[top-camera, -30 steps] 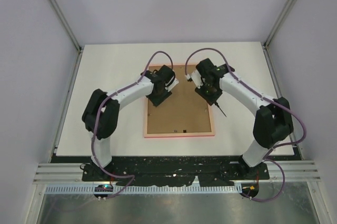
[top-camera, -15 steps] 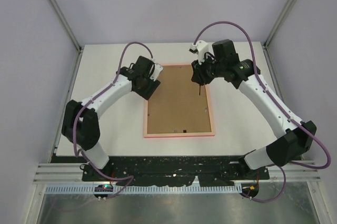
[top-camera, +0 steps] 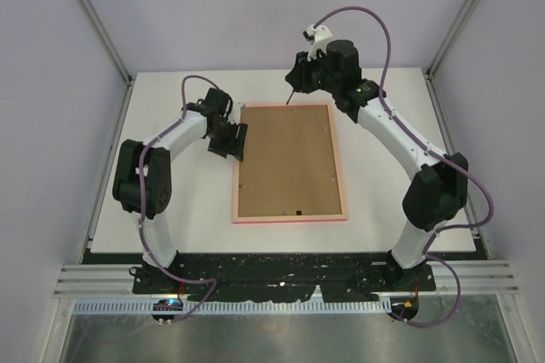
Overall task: Take the photo out of the frame
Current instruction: Adjust the photo frame at the center of the board, then release the photo frame item from the photo frame.
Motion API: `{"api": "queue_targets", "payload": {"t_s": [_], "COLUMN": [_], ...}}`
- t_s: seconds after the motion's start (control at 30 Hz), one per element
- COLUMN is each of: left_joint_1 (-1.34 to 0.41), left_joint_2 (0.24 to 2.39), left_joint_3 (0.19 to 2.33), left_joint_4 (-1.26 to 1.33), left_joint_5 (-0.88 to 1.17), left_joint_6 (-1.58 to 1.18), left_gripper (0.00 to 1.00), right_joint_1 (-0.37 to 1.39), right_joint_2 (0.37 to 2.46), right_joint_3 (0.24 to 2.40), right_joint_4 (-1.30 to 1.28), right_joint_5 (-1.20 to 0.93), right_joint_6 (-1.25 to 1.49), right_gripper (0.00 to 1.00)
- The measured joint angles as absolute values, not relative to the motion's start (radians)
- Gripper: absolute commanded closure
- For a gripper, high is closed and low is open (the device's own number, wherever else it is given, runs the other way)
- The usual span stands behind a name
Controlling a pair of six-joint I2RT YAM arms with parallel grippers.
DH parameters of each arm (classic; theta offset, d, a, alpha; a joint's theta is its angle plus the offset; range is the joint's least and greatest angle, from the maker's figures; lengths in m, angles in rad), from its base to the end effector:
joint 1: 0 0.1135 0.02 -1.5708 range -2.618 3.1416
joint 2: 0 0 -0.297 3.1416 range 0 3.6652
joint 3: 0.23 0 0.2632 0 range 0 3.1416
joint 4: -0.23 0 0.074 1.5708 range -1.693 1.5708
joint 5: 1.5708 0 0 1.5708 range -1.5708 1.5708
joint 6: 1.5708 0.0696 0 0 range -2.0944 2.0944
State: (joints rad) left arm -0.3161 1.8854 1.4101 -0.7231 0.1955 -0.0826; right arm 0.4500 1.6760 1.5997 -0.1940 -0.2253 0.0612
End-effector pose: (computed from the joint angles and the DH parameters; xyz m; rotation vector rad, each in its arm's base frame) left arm 0.3940 -0.1431 0.1995 0.3764 2.7667 -0.3725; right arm 0.3966 0.2089 0.4113 -0.5176 1.7986 0.5627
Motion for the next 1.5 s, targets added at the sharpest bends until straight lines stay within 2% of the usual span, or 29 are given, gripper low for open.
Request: {"api": "queue_targets", "payload": {"t_s": [0.3, 0.9, 1.1, 1.5], "left_joint_1": [-0.321, -0.321, -0.323, -0.413], "left_joint_2": [1.887, 1.936, 1.944, 1.967], "left_joint_3": [1.375, 1.331, 1.327, 1.341], "left_joint_4": [-0.659, -0.603, -0.599, -0.591], "left_joint_5": [0.256, 0.266, 0.277, 0.34], "left_joint_6": [-0.161, -0.234, -0.247, -0.267], "left_gripper": [0.43, 0.55, 0.65, 0.65], "right_joint_1": [0.41, 0.367, 0.364, 0.363], "right_joint_2": [1.92, 2.001, 2.001, 2.036], "right_joint_3": [1.754, 1.798, 1.797, 1.809], "right_joint_4": [-0.247, -0.278, -0.277, -0.273], "right_joint_5": [-0.252, -0.472, -0.494, -0.484], "right_joint_6": [0.271, 0.43, 0.437, 0.481], "right_gripper": [0.92, 0.92, 0.92, 0.92]}}
